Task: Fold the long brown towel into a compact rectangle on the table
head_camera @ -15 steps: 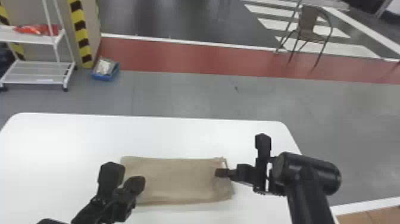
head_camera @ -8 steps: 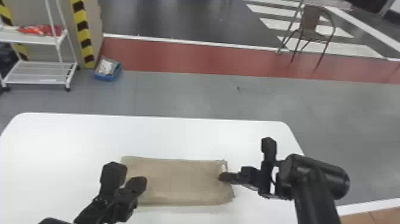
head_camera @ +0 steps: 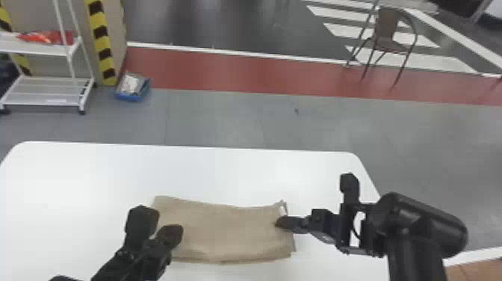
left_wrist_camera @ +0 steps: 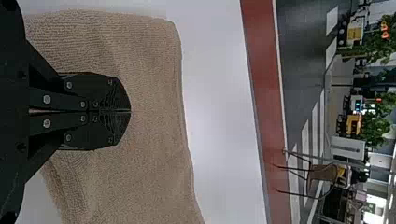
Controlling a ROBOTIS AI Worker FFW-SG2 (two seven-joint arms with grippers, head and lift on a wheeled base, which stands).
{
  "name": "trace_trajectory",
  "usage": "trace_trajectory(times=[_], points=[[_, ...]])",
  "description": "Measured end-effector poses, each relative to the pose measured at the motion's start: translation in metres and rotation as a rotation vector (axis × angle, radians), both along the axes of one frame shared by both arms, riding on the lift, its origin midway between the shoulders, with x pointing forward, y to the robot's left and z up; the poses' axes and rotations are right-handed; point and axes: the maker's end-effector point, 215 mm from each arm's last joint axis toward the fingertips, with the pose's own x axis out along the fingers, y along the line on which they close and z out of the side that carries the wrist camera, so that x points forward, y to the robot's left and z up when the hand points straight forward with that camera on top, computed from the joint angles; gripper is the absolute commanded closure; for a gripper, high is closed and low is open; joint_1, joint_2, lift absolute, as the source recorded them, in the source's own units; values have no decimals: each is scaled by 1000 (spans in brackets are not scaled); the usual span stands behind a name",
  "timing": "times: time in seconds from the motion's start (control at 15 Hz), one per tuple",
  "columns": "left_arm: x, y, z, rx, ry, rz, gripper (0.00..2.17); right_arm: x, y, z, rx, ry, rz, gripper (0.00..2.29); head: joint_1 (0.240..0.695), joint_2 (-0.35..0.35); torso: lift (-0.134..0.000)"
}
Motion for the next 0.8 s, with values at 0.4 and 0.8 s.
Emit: trace_trajectory(times=[0.4,0.8], points=[[3,11,39,-117,-77,27,1791,-1,-22,7,8,-9,-45,1291,695,-249,0],[5,4,25,-159,-80,-10,1791,-3,-56,4,-19,-17,-93,1291,695,-298,0]])
